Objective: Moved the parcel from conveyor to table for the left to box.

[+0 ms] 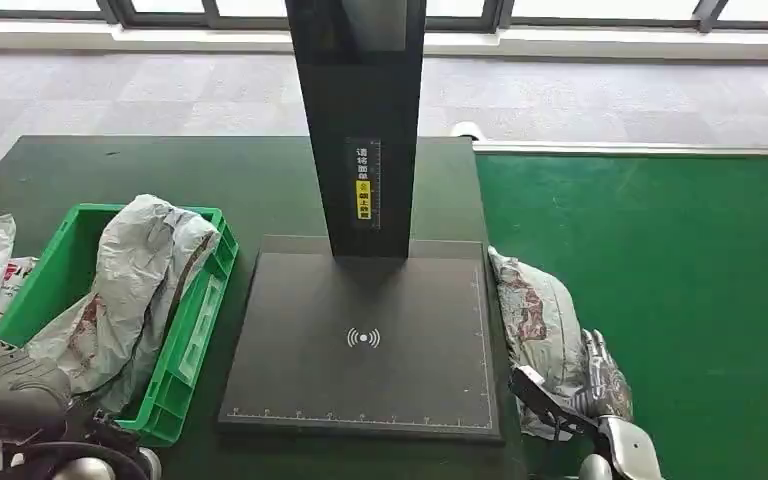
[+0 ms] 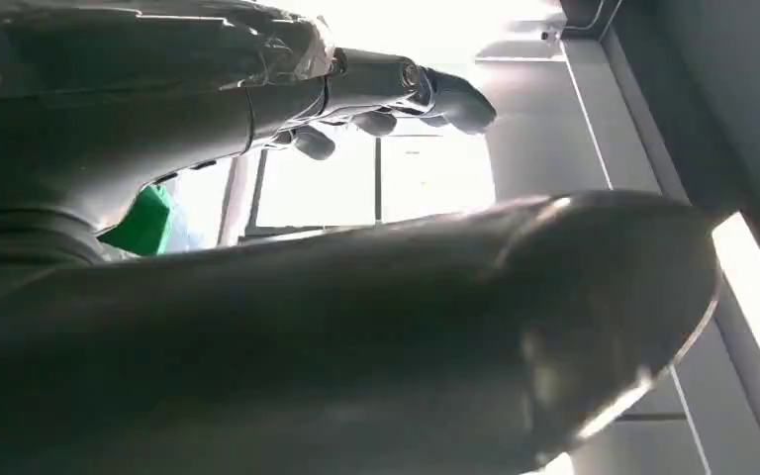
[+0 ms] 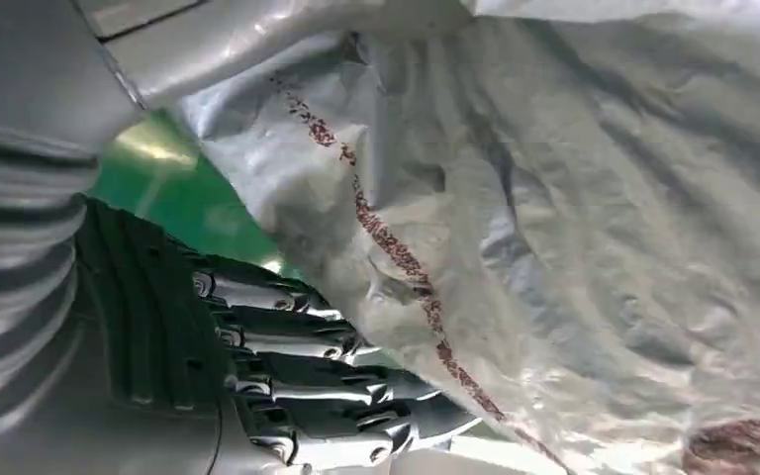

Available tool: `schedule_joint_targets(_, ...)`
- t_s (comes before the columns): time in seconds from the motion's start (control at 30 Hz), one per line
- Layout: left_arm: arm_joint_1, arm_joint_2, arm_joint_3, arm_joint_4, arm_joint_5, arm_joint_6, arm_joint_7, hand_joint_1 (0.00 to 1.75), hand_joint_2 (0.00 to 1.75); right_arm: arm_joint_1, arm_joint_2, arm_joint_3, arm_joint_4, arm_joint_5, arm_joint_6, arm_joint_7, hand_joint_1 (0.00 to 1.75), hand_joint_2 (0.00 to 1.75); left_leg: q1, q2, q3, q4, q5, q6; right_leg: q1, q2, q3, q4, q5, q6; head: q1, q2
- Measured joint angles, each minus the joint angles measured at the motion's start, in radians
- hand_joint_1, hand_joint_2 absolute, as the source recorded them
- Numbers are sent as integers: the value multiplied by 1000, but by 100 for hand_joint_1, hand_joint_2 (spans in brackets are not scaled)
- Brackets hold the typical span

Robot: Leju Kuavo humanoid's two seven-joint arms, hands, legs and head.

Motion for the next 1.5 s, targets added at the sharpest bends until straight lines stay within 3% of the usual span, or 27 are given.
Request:
schedule_joint_targets(0.13,0,0,-2,6,0,0,0,0,0,-5,2,0,2,-62,-49,-67,175,175,0,0,-2,0,-1,0,0,0,-1,0,0,0,0,0)
schedule_joint_targets(0.4,1,0,-2,8,-1,0,0,0,0,-11,7,0,1,-103,-70,-102,175,175,0,0,5,0,0,0,0,0,-2,0,0,0,0,0)
schedule_joint_targets(0.8,-1,1,-10,15,-7,0,0,0,0,11,33,2,-54,-149,-110,-128,175,175,0,-1,-1,0,0,0,0,-1,-2,0,0,0,0,0)
schedule_joint_targets(1.03,4,0,-10,10,-8,0,0,0,0,35,53,5,-150,-277,-244,-224,175,175,0,-1,-5,0,0,0,0,-1,-3,0,0,0,0,0)
schedule_joint_targets(1.17,4,0,-10,6,-8,0,0,0,0,40,60,5,-198,-314,-265,-253,175,175,0,-1,-5,0,0,0,0,-1,-3,0,0,0,0,0)
schedule_joint_targets(1.37,6,-3,-10,-7,-8,0,0,0,0,85,86,29,-354,-497,-402,-436,175,175,0,-1,-5,0,0,0,0,-1,-3,0,0,0,0,0)
schedule_joint_targets(1.5,7,-5,-10,-13,-8,0,0,0,0,99,98,45,-418,-512,-413,-454,175,175,0,-1,-5,0,0,0,0,-1,-3,0,0,0,0,0)
